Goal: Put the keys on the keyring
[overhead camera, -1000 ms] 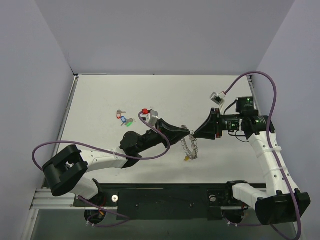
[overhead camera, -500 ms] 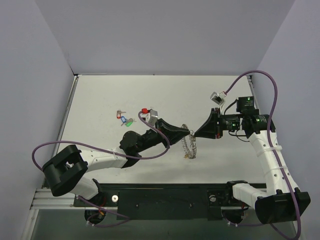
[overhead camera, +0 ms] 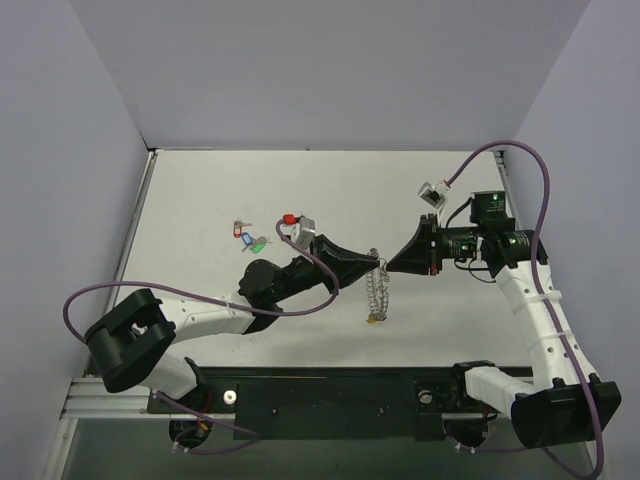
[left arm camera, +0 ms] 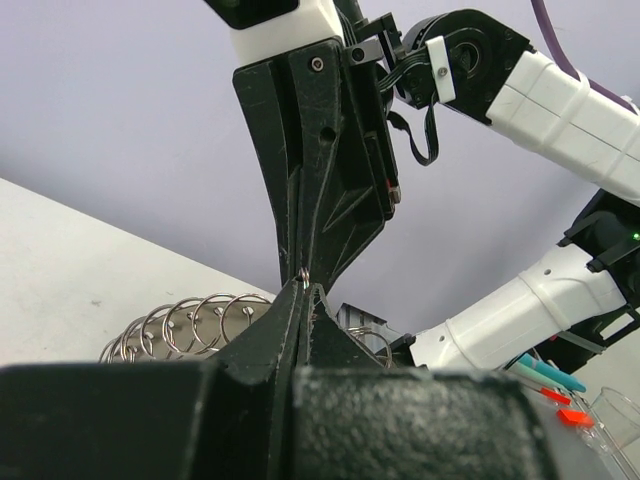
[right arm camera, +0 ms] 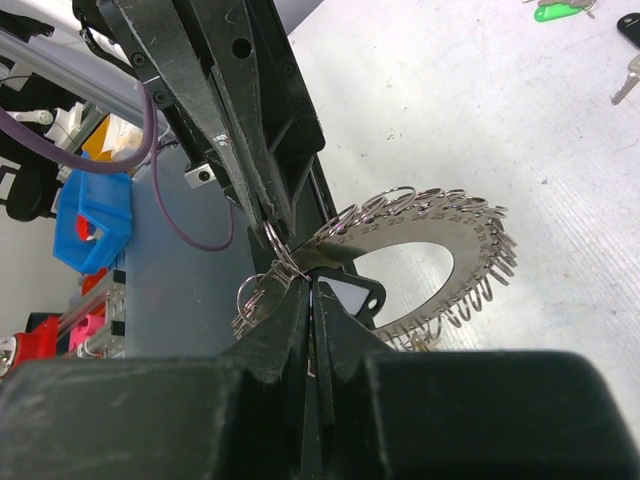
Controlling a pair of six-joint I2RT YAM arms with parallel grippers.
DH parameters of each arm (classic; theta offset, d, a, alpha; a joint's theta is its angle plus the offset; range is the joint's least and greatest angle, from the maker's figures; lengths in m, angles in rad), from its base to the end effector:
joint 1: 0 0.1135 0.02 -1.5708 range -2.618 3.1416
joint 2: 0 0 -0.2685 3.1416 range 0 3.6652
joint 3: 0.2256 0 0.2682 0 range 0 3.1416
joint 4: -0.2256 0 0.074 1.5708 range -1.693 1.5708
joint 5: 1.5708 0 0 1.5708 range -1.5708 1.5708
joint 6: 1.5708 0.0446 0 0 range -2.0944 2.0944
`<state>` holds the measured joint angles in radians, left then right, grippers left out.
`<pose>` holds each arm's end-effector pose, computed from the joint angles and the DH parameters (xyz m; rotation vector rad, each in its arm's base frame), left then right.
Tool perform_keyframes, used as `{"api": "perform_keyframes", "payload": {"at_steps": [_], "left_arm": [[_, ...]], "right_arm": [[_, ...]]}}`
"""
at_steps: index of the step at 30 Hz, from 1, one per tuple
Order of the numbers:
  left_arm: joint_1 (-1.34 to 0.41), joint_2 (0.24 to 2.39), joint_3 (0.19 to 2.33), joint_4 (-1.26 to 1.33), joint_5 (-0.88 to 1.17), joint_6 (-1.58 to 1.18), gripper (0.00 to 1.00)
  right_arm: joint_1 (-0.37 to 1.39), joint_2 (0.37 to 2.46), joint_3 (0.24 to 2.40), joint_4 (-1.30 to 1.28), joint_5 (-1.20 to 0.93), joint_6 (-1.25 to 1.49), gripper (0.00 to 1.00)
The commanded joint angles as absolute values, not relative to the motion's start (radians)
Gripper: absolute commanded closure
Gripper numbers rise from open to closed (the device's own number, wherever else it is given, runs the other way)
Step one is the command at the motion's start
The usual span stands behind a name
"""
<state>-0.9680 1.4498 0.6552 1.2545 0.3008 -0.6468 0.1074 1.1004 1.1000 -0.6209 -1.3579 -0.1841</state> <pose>0.1694 -0.2695 0.2873 0.5004 1.1832 -1.5836 0.2216 0.0677 0.3642 -0.9834 1.6447 1.3924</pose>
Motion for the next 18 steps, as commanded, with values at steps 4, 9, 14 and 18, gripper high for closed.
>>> {"api": "perform_keyframes", "payload": {"at_steps": [4,9,14,18], "left_arm": [[-0.954,1.44,0.707,1.568,0.339,-0.658,1.0],[-0.945,1.447,0.706,1.578,0.365,-0.666,1.0],[-0.936,1.45,0.704,1.583,0.394,-0.67,1.0],[-0.927,1.456,0.706,1.595,0.425,-0.678,1.0]], "right_arm": [[0.133,1.075,1.069,-0.525,-1.361,-0.097,1.0],[0.137,1.071,1.068,-0.517,-1.367,-0.087,1.0],[0.152,1.06,1.046,-0.471,-1.367,-0.043,1.0],[0.153,1.051,1.035,-0.456,-1.362,-0.034,1.0]]}}
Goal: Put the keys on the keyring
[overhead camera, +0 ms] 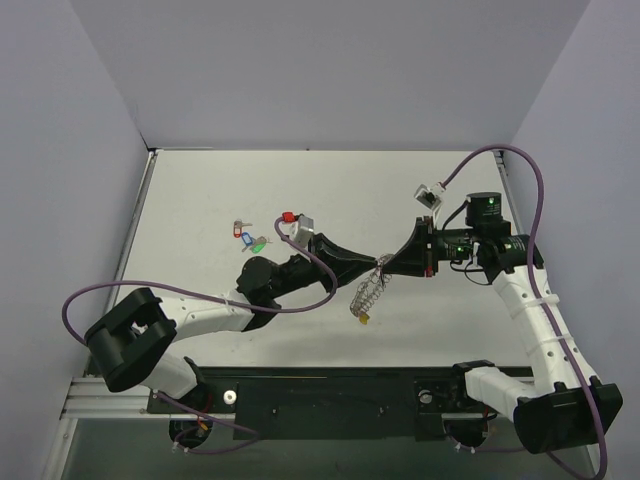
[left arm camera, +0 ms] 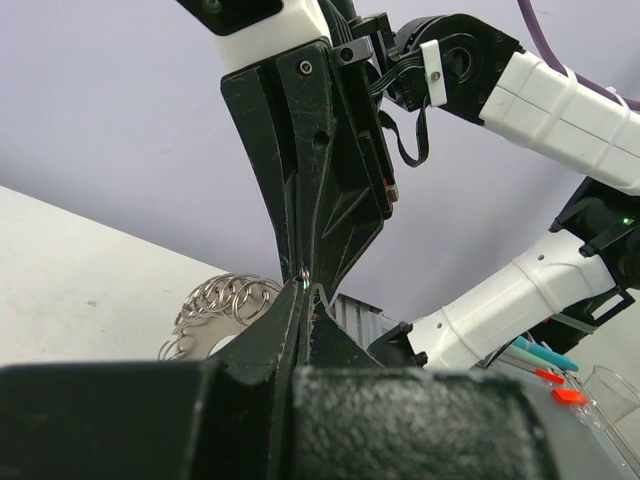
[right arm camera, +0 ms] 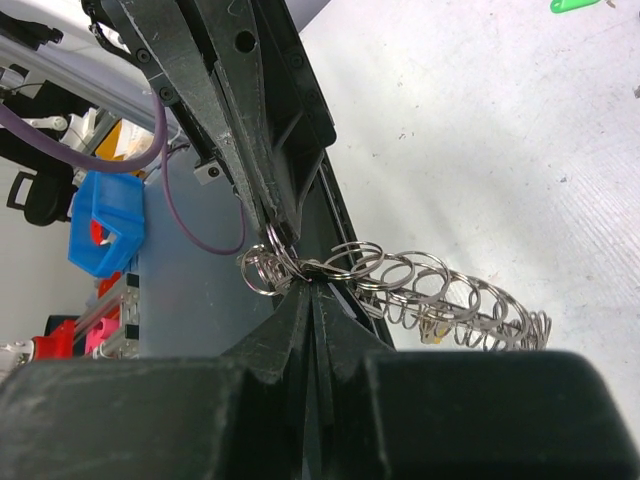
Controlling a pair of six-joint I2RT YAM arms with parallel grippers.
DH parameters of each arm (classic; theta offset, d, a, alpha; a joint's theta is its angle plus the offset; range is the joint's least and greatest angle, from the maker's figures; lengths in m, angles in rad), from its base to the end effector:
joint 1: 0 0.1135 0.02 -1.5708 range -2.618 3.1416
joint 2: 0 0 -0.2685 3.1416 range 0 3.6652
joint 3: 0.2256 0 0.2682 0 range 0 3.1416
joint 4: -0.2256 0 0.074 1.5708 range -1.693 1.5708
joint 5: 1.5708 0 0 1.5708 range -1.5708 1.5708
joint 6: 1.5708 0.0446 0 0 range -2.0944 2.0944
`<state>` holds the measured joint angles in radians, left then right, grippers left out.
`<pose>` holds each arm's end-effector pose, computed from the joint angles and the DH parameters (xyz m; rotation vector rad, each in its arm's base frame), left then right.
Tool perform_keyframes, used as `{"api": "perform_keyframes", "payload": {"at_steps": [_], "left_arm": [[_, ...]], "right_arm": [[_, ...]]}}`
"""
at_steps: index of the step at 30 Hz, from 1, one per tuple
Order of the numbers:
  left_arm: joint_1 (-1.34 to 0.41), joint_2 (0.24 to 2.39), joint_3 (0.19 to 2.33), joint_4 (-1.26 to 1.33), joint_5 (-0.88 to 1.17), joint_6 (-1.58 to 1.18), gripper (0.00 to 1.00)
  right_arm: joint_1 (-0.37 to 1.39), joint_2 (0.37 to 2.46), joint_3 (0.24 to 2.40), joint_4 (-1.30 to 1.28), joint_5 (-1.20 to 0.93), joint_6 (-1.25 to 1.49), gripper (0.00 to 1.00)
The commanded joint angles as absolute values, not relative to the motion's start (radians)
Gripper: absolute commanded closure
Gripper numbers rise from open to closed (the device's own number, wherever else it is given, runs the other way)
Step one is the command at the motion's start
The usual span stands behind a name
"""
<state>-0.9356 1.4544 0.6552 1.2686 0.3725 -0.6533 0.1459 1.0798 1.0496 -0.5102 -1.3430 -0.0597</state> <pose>0.1751 -0.2649 0.2869 0.5486 1.1686 -1.5969 0.2198 0.0762 0.3591 -0.9653 1.6642 1.4358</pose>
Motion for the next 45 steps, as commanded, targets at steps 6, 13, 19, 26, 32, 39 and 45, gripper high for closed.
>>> {"api": "perform_keyframes", "payload": {"at_steps": [6,13,19,26,32,39,45], "left_arm": [[-0.919,1.466,0.709,1.618,0.443,-0.695,1.0],[-0.914,1.476,0.712,1.646,0.459,-0.696,1.0],[-0.911,1.474,0.722,1.647,0.469,-0.689,1.0],[-0.907,1.471,0.736,1.646,0.489,-0.692,1.0],[-0.907,1.477,0.742,1.644,0.495,-0.696,1.0],[-0.904,1.485,0.744,1.647,0.5,-0.696,1.0],[-0.893,1.47,0.733,1.647,0.526,-0.698,1.0]], "right_arm": [[0.16,1.045,1.035,-0.456,-1.364,-0.032,1.0],[0.169,1.034,0.999,-0.388,-1.342,0.04,1.0],[0.17,1.029,0.966,-0.301,-1.327,0.126,1.0],[0.178,1.034,0.946,-0.255,-1.318,0.175,1.0],[0.183,1.034,0.94,-0.236,-1.319,0.195,1.0],[0.19,1.025,0.934,-0.221,-1.341,0.209,1.0],[0.14,0.997,0.973,-0.307,-1.371,0.137,0.9]]}}
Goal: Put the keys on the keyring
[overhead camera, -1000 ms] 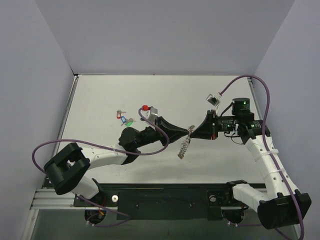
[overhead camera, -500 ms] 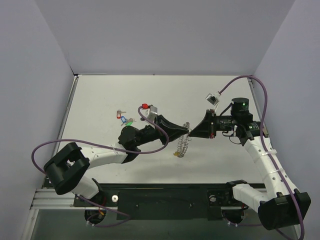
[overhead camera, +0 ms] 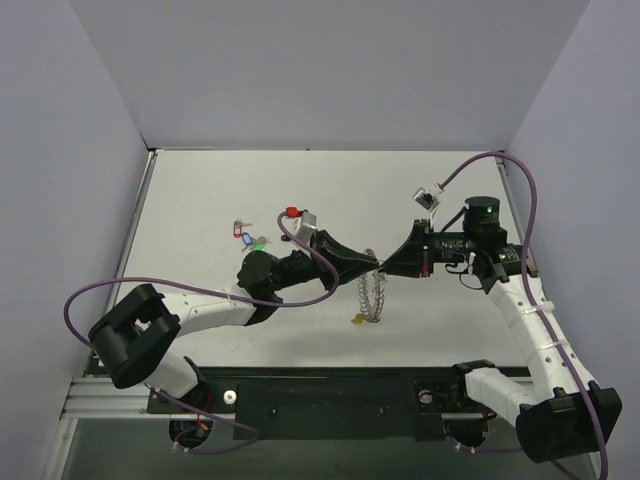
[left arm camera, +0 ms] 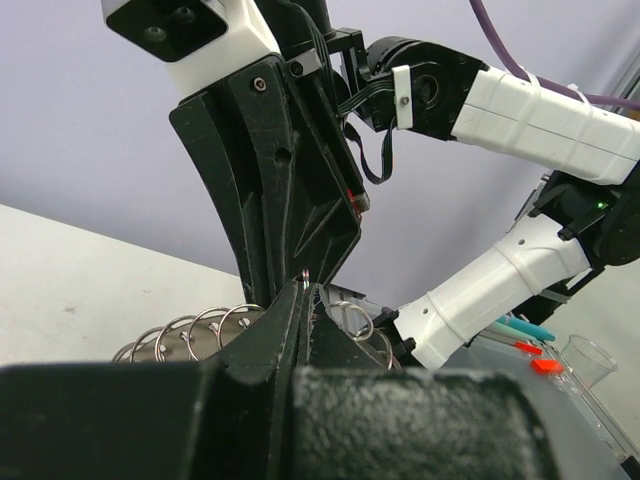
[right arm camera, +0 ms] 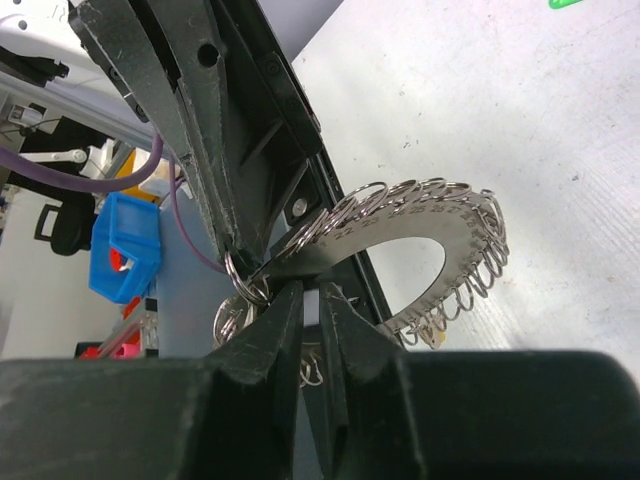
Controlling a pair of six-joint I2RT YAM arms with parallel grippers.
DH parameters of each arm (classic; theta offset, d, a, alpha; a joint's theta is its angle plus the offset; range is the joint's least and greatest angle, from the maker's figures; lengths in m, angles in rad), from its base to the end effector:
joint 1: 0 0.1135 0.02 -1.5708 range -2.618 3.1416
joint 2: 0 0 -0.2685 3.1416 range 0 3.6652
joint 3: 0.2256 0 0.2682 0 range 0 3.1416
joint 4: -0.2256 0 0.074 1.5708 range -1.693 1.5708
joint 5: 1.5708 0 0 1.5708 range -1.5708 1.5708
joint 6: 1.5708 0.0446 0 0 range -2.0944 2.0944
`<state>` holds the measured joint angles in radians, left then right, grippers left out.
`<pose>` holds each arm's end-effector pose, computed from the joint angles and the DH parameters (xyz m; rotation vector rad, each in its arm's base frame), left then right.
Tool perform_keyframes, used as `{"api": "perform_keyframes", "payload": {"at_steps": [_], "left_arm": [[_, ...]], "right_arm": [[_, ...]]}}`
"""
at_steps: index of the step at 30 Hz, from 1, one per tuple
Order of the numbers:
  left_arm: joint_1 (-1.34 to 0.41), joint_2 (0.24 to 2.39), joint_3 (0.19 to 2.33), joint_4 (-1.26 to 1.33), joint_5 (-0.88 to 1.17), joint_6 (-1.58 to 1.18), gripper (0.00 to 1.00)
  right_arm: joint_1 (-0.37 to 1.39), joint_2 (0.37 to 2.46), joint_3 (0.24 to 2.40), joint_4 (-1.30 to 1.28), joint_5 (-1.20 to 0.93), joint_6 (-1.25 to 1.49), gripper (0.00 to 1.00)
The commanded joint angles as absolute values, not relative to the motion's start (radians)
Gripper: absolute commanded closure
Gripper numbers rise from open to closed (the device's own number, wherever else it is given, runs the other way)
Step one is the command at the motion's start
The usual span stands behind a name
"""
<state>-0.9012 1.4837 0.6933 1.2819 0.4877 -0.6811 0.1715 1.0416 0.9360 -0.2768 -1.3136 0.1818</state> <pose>0.1842 -0.2664 0.2909 0.6312 1.1450 -1.6449 0.2192 0.0817 0.3455 -0.8777 1.7063 1.4937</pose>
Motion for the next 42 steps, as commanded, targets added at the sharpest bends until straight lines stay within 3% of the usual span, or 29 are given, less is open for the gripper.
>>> {"api": "perform_keyframes", "payload": {"at_steps": [1,8,12,25,42], "left_arm": [[-0.884,1.465,0.729,1.647,0.532,-0.699,1.0],[-0.838,1.413,0.68,1.631,0.578,-0.703,1.0],[-0.831,1.396,0.669,1.586,0.587,-0.67,1.0],[-0.833,1.439,0.687,1.643,0.58,-0.712,1.0],[-0.88,1.48,0.73,1.644,0.574,-0.709,1.0]], "right_arm": [[0.13,0.997,0.977,-0.311,-1.387,0.132,0.87],[0.071,0.983,1.009,-0.434,-1.384,-0.044,0.63],[0.08,1.034,1.153,-0.794,-1.266,-0.379,0.51],[0.225,1.132,1.288,-1.032,-1.223,-0.874,0.52],[0.259,1.197,1.332,-1.045,-1.301,-0.911,0.59]]}}
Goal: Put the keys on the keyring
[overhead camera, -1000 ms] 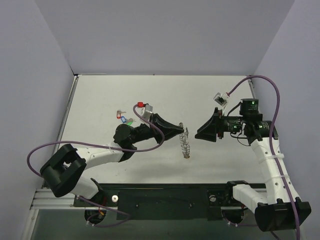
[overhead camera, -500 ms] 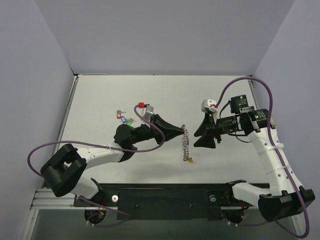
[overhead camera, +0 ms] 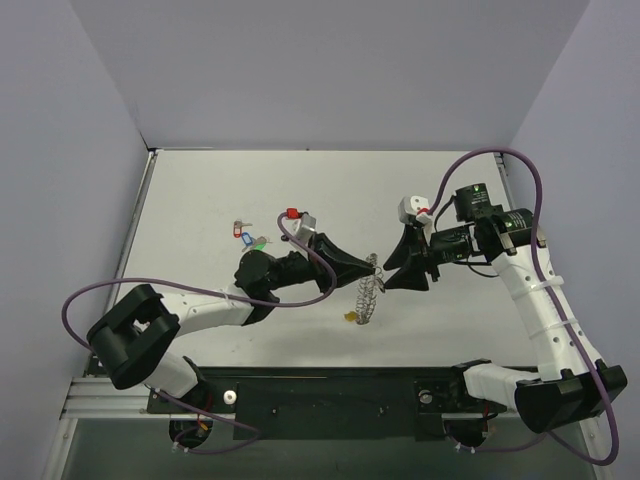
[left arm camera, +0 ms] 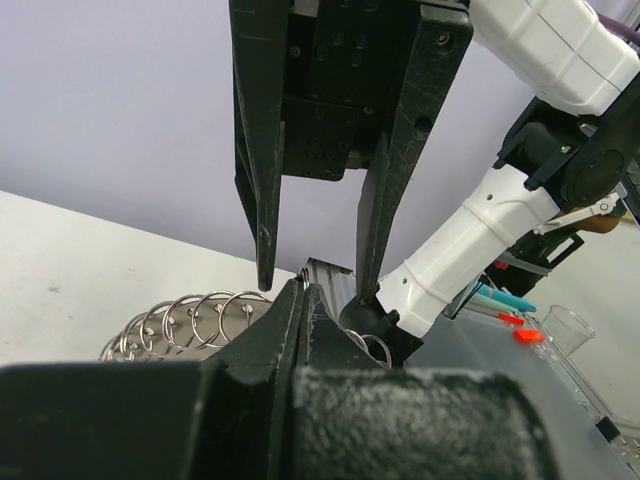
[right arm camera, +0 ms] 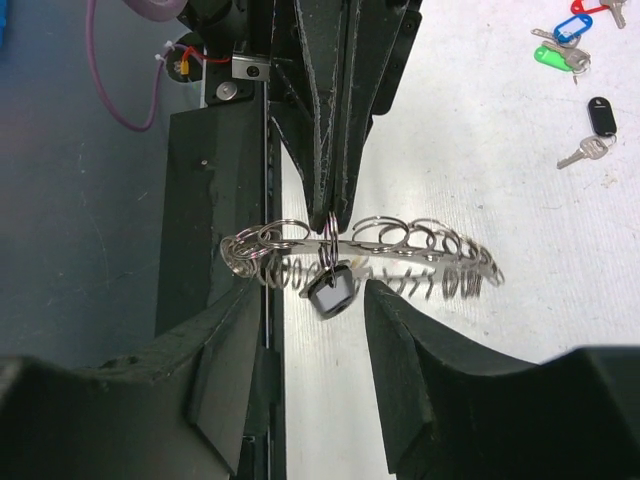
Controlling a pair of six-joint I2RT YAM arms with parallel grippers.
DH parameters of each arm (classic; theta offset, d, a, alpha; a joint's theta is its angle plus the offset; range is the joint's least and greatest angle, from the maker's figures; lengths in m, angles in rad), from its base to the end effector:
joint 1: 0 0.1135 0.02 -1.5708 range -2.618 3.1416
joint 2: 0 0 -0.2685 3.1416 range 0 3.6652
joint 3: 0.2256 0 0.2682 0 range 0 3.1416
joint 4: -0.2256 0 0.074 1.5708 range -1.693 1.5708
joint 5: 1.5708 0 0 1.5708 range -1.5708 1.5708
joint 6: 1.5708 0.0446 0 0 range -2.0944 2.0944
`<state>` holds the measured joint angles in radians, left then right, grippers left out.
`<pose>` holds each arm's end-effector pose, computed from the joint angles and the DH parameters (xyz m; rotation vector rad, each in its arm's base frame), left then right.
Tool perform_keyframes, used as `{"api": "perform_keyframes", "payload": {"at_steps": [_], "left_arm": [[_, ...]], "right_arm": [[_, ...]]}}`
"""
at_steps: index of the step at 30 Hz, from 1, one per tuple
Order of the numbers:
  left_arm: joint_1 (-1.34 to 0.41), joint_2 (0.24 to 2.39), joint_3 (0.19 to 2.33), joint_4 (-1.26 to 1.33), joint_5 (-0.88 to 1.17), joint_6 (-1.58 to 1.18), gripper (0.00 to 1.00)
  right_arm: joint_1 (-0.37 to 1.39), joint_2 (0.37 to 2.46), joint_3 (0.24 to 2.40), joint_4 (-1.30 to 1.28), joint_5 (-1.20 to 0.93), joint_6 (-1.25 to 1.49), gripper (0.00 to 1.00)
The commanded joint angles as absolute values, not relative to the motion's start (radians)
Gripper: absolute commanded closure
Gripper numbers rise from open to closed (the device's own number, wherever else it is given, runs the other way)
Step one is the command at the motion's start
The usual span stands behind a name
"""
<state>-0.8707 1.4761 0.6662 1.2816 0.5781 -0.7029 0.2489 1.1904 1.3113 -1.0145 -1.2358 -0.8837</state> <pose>0.1859 -0.2585 0.2835 0.6958 1.1717 -1.6747 0.2107 0.0970 0.3848 -1.4358 1.3626 1.0855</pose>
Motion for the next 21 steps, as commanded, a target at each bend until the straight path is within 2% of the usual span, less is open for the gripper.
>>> {"api": "perform_keyframes", "payload": {"at_steps": [1,14,16,17,18,21], "left_arm": [[-0.884,1.482,0.73,1.644,0.574,-0.709,1.0],[-0.897,1.502,0.75,1.644,0.568,-0.707,1.0],[-0.899,1.5,0.749,1.644,0.568,-0.707,1.0],[-0.899,1.502,0.75,1.644,0.565,-0.706,1.0],[-0.899,1.503,0.749,1.644,0.565,-0.706,1.0],[-0.902,1.503,0.749,1.644,0.561,-0.706,1.0]], "right_arm": [[0.261,1.198,1.327,-1.042,-1.301,-0.911,0.59],[0.264,1.21,1.327,-1.035,-1.324,-0.893,0.73],[0.264,1.206,1.322,-1.02,-1.324,-0.877,0.8],[0.264,1.206,1.319,-1.006,-1.324,-0.858,0.88],[0.265,1.204,1.318,-0.994,-1.321,-0.844,0.92],[0.268,1.193,1.305,-0.976,-1.305,-0.825,0.98]]}}
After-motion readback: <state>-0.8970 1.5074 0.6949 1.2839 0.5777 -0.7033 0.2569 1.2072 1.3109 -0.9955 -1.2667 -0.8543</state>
